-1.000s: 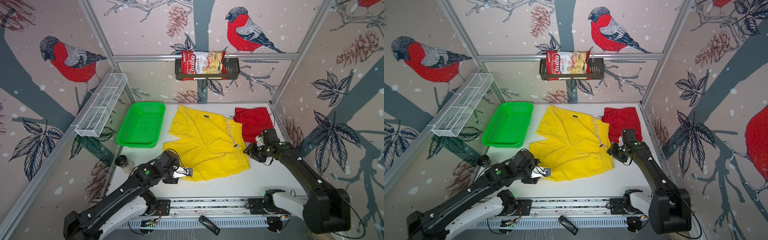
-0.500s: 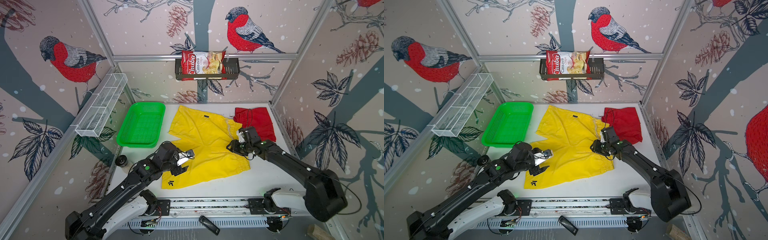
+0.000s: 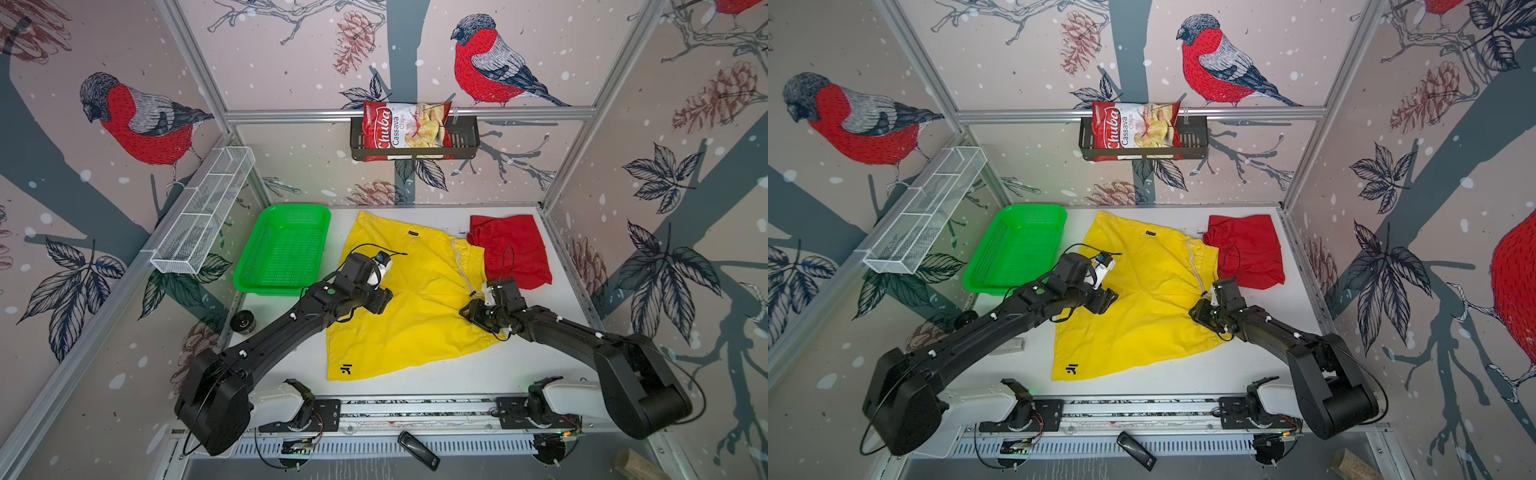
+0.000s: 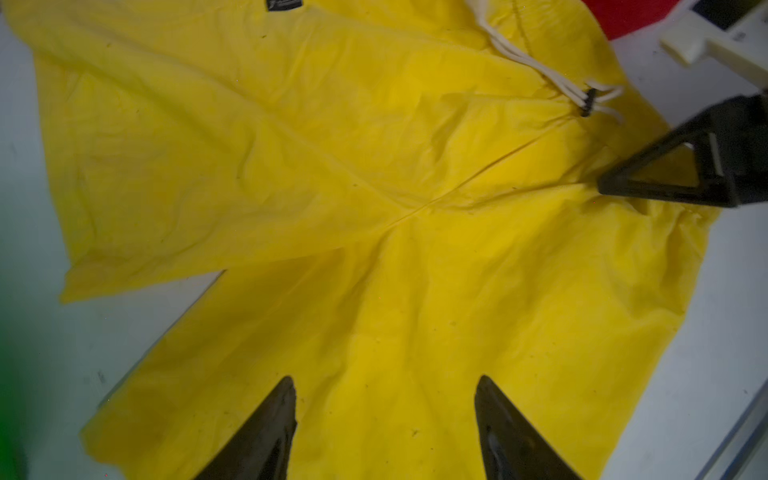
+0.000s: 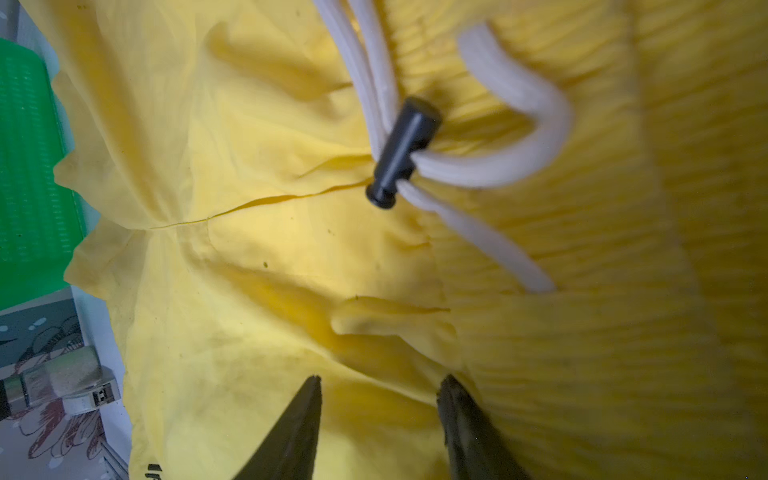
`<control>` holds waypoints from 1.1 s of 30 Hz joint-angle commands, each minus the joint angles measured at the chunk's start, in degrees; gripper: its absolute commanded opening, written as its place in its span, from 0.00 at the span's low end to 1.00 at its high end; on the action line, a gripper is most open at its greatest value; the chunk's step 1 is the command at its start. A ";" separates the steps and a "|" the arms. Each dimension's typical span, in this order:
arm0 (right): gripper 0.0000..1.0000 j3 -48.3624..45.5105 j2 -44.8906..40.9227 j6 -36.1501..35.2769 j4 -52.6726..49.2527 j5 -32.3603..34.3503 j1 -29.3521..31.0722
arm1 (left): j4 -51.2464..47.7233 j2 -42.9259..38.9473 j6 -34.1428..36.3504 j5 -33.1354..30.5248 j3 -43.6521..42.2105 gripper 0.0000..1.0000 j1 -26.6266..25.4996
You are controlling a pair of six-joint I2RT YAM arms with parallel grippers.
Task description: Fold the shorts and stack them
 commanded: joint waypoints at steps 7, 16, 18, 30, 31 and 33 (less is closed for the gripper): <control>0.51 8.90 -6.08 -2.38 -4.89 1.70 2.68 | 7.96 0.00 -19.33 4.75 -8.85 0.56 14.37; 0.48 22.58 14.54 -8.38 10.12 -3.00 8.35 | 16.24 0.59 -25.90 -0.08 -17.28 0.49 19.01; 0.47 26.64 19.44 -9.53 11.93 -4.67 9.28 | 19.20 1.09 -27.15 -0.16 -18.53 0.50 19.98; 0.46 45.53 40.56 -13.42 11.54 -8.06 13.15 | 20.99 7.72 -27.08 2.87 -18.02 0.46 21.48; 0.46 46.26 41.67 -13.16 11.44 -7.90 13.18 | 20.86 7.58 -27.25 3.33 -18.19 0.47 21.48; 0.46 46.75 43.11 -12.57 11.56 -7.38 13.29 | 20.60 7.08 -27.78 3.68 -18.86 0.49 21.48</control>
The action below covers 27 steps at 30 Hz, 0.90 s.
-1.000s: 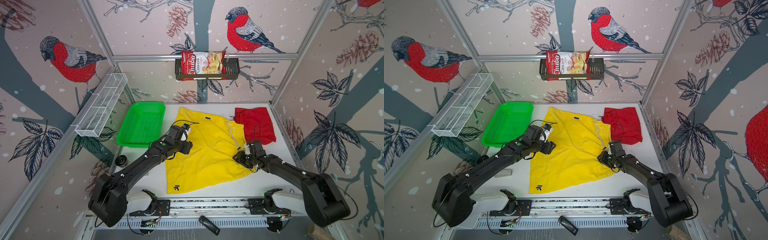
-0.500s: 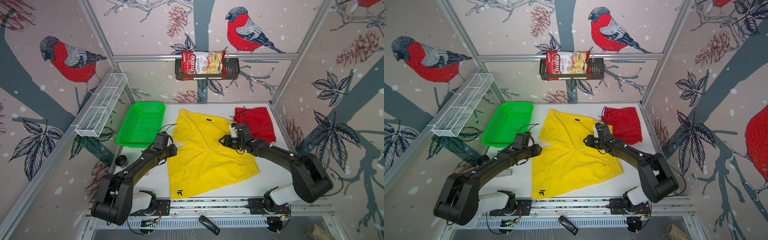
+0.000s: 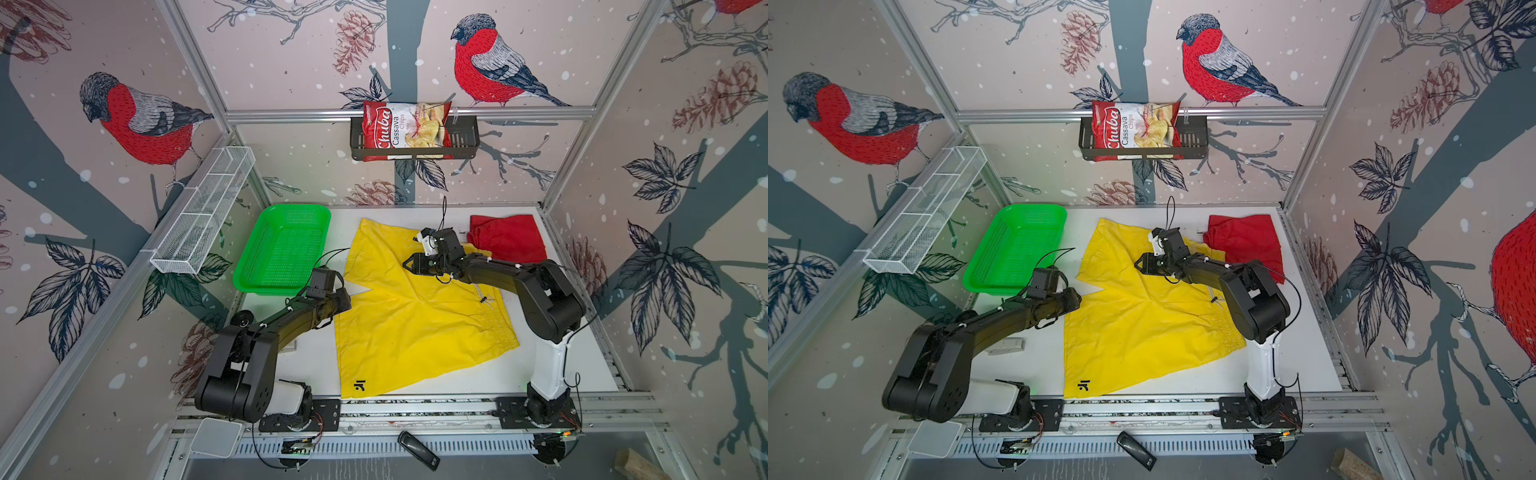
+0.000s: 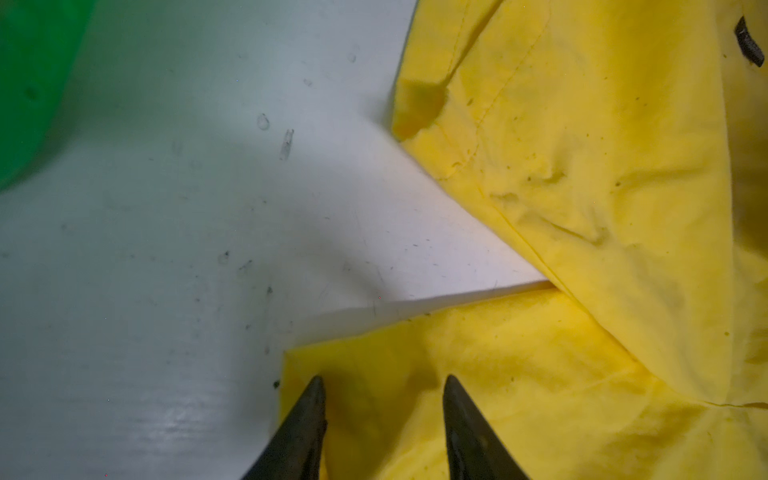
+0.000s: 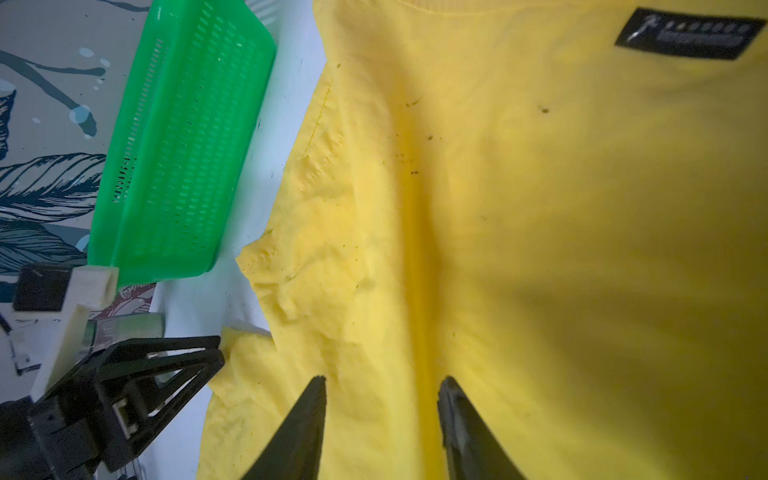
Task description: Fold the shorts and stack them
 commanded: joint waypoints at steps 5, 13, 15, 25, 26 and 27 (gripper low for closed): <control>0.46 -0.02 2.93 0.83 0.83 0.72 0.02 | 1.19 -2.58 -2.07 2.65 -2.90 0.50 0.19; 0.46 -1.35 3.74 2.12 2.02 1.86 -0.47 | 2.06 -7.19 -2.97 3.39 -5.63 0.45 0.19; 0.46 -1.64 3.74 2.30 2.17 2.00 -0.47 | 2.65 -6.73 -2.89 3.43 -5.77 0.38 0.32; 0.46 -5.39 2.67 4.04 4.41 3.44 -1.60 | 2.85 -5.09 -2.24 5.15 -1.63 0.09 1.31; 0.46 -6.01 2.55 4.44 4.81 3.75 -1.84 | 2.52 -5.45 -1.96 5.29 -0.98 0.08 1.81; 0.46 -6.75 2.40 4.72 5.36 4.14 -2.04 | 2.18 -5.81 -1.71 5.71 -0.42 0.07 2.76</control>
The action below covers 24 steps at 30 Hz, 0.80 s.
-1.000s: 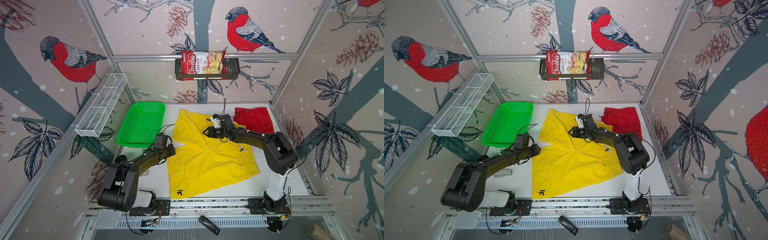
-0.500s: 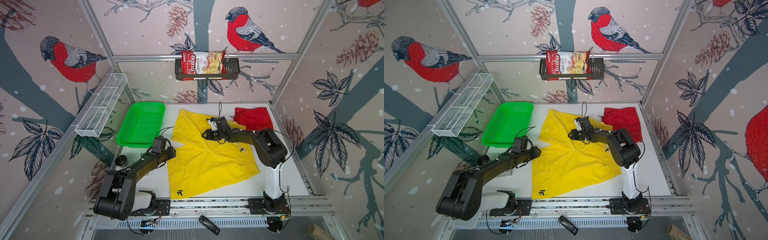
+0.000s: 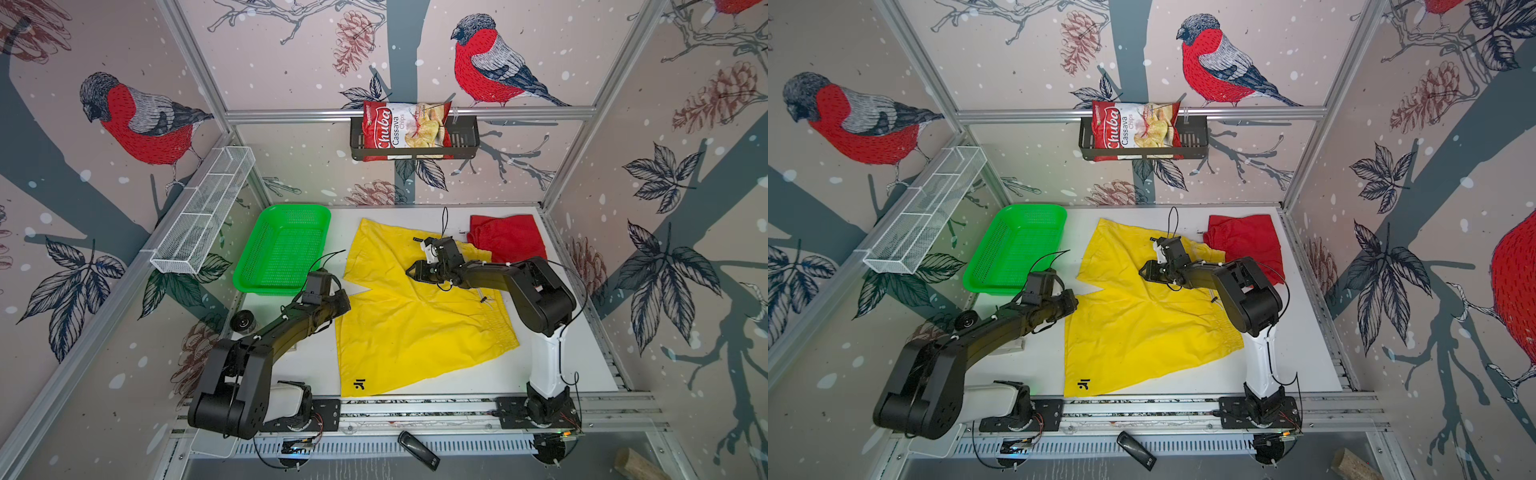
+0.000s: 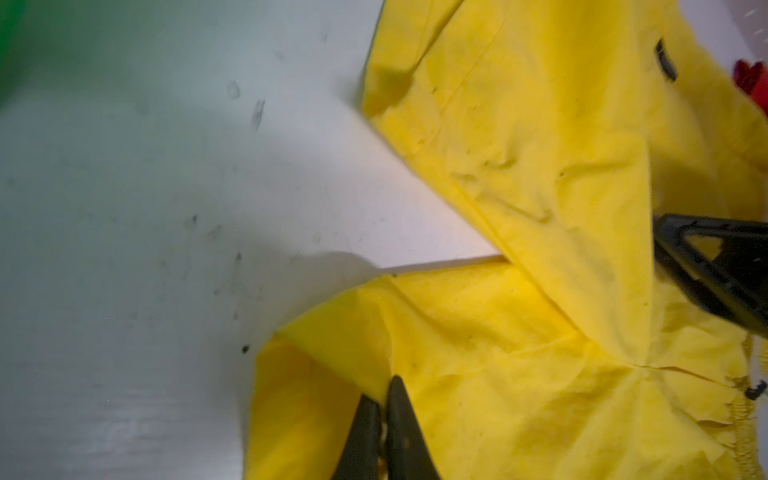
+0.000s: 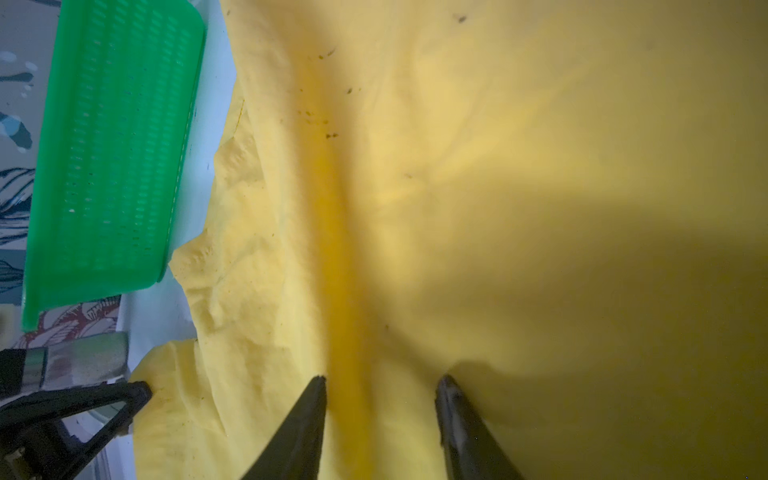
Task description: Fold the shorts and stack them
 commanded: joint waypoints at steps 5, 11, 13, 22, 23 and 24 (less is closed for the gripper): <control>0.46 -4.10 -0.82 2.28 0.93 4.78 -1.07 | 2.46 -0.15 1.40 3.55 2.83 0.06 6.53; 0.47 -4.70 -1.71 3.36 2.60 5.43 -1.09 | 6.09 7.86 1.99 4.42 6.97 0.08 8.70; 0.48 -4.25 -2.66 3.50 2.78 5.54 -0.98 | 6.62 11.17 2.10 4.40 9.31 0.11 8.80; 0.54 -2.65 -14.90 -0.72 -4.09 11.06 -0.04 | 1.78 9.30 4.87 3.90 13.23 0.39 8.54; 0.54 -3.15 -16.45 -1.10 -4.55 11.68 0.19 | 1.48 7.35 4.91 3.96 12.68 0.39 8.55; 0.54 -4.07 -18.26 -1.40 -4.79 12.19 0.50 | 1.34 5.05 4.96 4.23 11.78 0.39 8.47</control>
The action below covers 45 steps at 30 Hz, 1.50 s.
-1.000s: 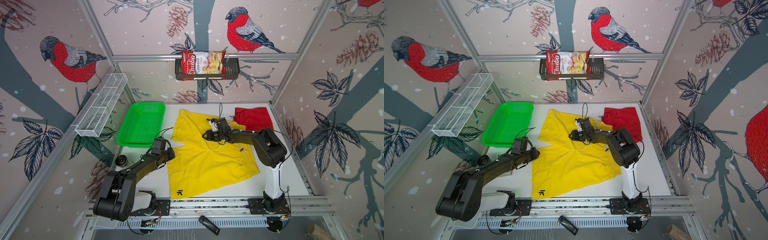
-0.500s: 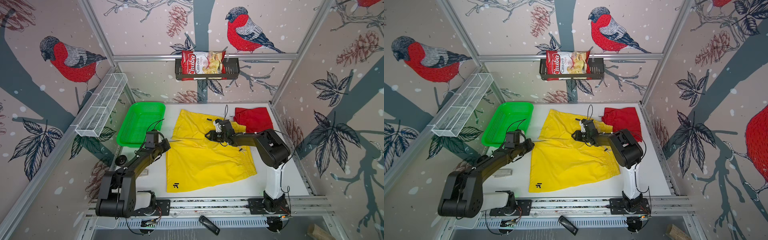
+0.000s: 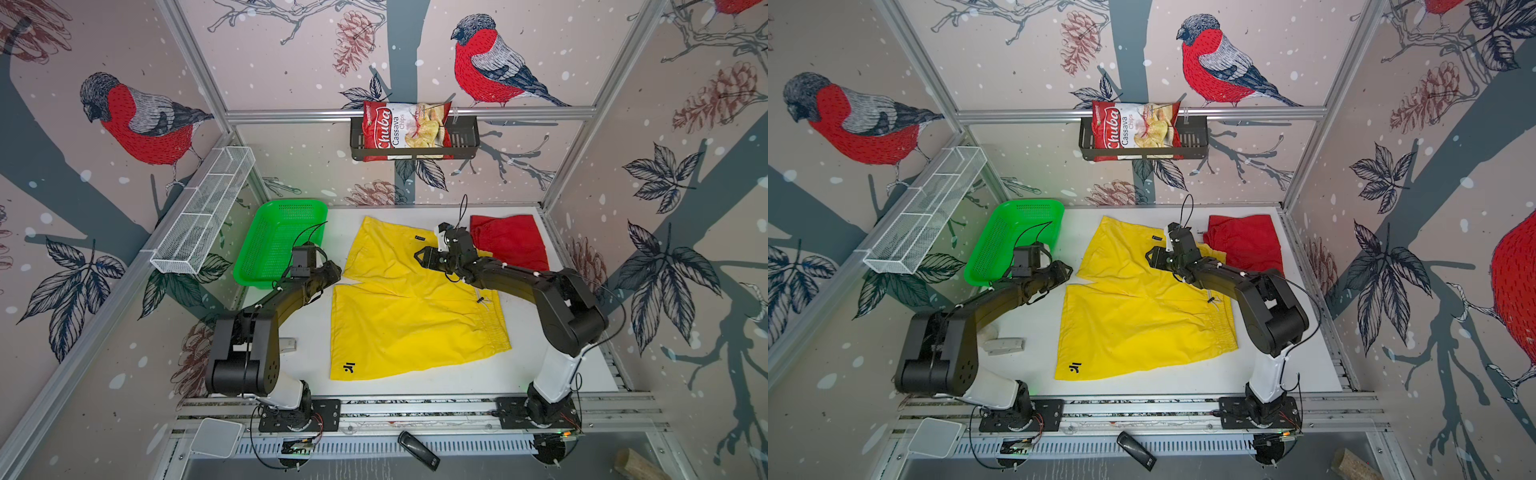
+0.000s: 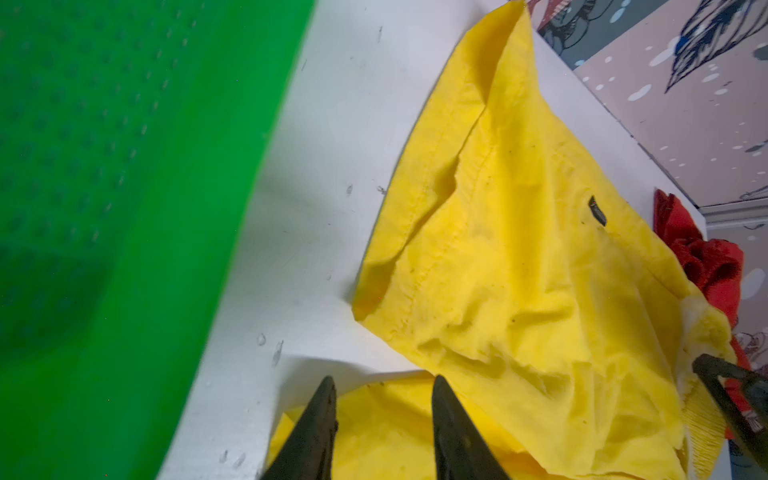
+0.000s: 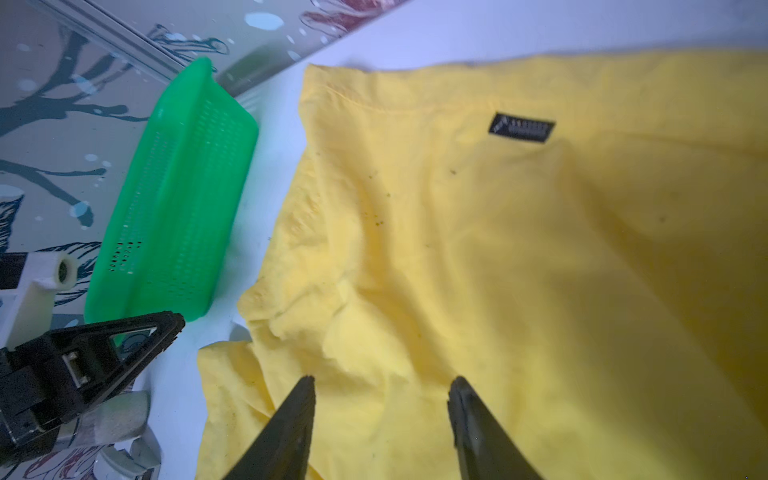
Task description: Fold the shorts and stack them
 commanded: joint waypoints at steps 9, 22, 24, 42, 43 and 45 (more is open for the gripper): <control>0.55 -4.84 -3.39 -0.45 0.86 2.03 2.27 | 0.58 -1.04 5.55 2.41 2.42 0.40 -1.07; 0.54 13.04 16.63 -0.86 0.03 -3.04 0.03 | -5.75 21.32 12.13 2.17 21.99 0.41 -4.52; 0.54 14.76 18.75 -0.82 -0.42 -3.38 -0.27 | -6.26 23.94 12.47 3.05 24.24 0.41 -4.69; 0.54 16.44 23.90 0.18 -0.73 -4.72 -1.83 | -6.99 36.79 13.21 3.74 35.47 0.38 -6.79; 0.54 16.45 23.87 0.20 -0.64 -4.81 -1.85 | -7.00 37.09 13.34 3.53 35.74 0.38 -6.81; 0.54 16.62 24.07 0.23 -0.62 -4.81 -1.82 | -6.93 37.77 13.35 3.78 35.94 0.38 -6.85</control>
